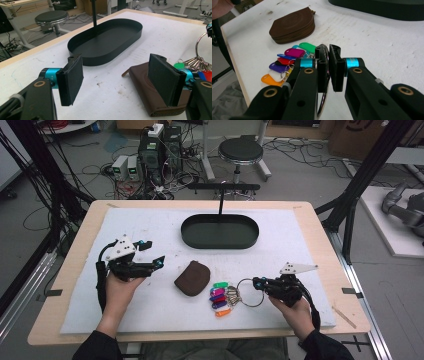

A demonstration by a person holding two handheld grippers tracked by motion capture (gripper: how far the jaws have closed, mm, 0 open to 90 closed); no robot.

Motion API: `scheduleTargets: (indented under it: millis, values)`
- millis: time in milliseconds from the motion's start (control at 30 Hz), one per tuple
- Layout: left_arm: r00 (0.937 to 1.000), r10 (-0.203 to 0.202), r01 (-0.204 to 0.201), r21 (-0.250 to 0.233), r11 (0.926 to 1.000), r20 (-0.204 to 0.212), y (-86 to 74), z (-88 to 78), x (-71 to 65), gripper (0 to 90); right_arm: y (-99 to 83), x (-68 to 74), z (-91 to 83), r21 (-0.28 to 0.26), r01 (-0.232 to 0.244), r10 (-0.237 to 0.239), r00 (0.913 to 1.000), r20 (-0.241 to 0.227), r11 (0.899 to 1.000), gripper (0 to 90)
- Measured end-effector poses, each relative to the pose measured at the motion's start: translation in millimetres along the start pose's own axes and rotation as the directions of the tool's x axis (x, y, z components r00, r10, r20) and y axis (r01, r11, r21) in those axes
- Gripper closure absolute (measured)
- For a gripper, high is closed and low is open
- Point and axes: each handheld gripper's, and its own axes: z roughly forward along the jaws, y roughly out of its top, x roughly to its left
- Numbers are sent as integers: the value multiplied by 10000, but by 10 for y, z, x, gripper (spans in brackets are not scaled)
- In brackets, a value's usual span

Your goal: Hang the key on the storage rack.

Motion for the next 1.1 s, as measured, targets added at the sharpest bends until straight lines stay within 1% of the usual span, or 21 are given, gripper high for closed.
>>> scheduleTargets:
  millis: [67, 267, 300, 367, 400, 467, 500, 533, 567, 633, 733, 867, 900, 1000, 1033, 1100]
  values:
    - [10000, -13, 13, -2, 10000, 13, -1, -1, 0, 289, 3, -1, -1, 62, -20, 21, 10000, -72, 10000, 866]
    - [10000, 25, -24, -25, 10000, 65, 1, -13, -6, 289, 44, 10, -13, 105, 239, -237, 9996, -168, 9997, 874]
    - [10000, 38, -38, -59, 10000, 86, 0, -21, -8, 289, 80, 13, -32, -50, 433, -434, 9990, -115, 9990, 876]
    - [10000, 21, -20, -71, 10000, 91, 0, -25, -10, 289, 100, 20, -47, -58, 493, -494, 9987, -85, 9988, 876]
    - [10000, -22, 23, -96, 10000, 85, -4, -32, -11, 289, 144, 24, -68, -159, 793, -794, 9968, -19, 9967, 876]
    - [10000, -6, 7, -92, 10000, 90, -5, -38, -8, 289, 165, 27, -79, -191, 864, -864, 9963, 11, 9961, 876]
    - [9999, -53, 54, -136, 9999, 100, -5, -41, -13, 289, 217, 24, -100, -259, 1091, -1090, 9940, 80, 9937, 877]
    - [9999, -74, 76, -143, 9999, 114, -5, -43, -16, 289, 217, 24, -100, -259, 1091, -1090, 9940, 80, 9937, 877]
    - [9999, -57, 59, -170, 9998, 137, -3, -47, -22, 289, 269, 23, -122, -277, 1301, -1297, 9914, 153, 9911, 878]
    - [9999, -28, 31, -197, 9998, 154, 0, -47, -38, 289, 289, 25, -132, -288, 1358, -1354, 9907, 157, 9903, 878]
    - [9996, -1, 6, -176, 9998, 298, 0, -36, -78, 289, 394, 10, -197, -417, 1668, -1660, 9859, 218, 9851, 878]
    - [9991, 24, -20, -110, 9999, 427, -7, -26, -116, 289, 507, -40, -268, -647, 1780, -1763, 9838, 319, 9819, 880]
    - [9989, 54, -51, -69, 10000, 475, -8, -25, -130, 289, 507, -40, -268, -647, 1780, -1763, 9838, 319, 9819, 880]
    - [9980, 145, -146, 17, 9999, 613, -15, -24, -188, 289, 592, -77, -303, -723, 1816, -1795, 9832, 345, 9807, 880]
    - [9977, 179, -182, 29, 9998, 657, -17, -24, -200, 289, 646, -94, -314, -780, 1831, -1807, 9829, 365, 9800, 880]
    - [9970, 225, -227, 21, 9997, 744, -27, -27, -234, 289, 672, -99, -317, -788, 1844, -1820, 9826, 362, 9797, 881]
